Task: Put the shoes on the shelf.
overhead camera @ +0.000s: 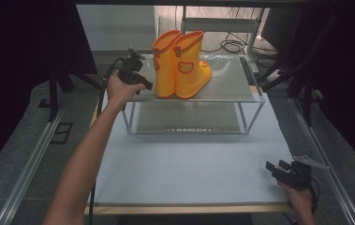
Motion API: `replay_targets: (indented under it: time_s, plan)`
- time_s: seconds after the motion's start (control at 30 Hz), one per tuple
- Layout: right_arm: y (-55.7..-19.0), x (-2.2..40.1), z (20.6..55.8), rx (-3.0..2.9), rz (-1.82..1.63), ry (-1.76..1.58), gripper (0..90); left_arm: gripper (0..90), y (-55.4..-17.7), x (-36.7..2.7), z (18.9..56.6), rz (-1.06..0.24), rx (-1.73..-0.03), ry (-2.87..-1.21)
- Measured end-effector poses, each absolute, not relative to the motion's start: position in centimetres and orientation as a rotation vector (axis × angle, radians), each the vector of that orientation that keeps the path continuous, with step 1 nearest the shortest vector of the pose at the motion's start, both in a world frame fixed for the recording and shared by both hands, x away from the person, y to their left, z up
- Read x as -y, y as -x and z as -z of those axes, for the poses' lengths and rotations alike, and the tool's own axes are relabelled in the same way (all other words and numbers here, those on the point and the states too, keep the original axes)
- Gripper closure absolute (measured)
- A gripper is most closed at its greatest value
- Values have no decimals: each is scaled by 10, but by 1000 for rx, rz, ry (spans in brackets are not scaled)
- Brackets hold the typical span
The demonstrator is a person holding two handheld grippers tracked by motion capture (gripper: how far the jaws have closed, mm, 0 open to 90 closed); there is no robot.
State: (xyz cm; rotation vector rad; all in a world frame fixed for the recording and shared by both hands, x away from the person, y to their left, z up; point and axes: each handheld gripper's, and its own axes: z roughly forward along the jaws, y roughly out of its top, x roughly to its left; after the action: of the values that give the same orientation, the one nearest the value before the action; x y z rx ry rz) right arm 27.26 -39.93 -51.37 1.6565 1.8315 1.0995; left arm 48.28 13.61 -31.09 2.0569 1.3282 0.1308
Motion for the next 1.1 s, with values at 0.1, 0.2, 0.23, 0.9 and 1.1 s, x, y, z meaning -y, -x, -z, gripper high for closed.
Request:
replay_targets:
  time_s: [0.1,0.2,0.23,0.9,1.1]
  plan:
    - [-273,400,514,-1831,-1099,-1666,366,898,-482,-130,313,-123,-1324,-2040]
    - [-273,399,515,-1834,-1098,-1664,366,899,-480,-129,312,-107,-1320,-2036]
    - [-273,398,515,-1836,-1098,-1665,366,899,-479,-128,311,-111,-1321,-2032]
    - [-274,393,514,-1850,-1113,-1647,366,900,-469,-103,301,-98,-1267,-2061]
    - [-274,392,514,-1851,-1118,-1640,366,900,-467,-98,299,-99,-1257,-2063]
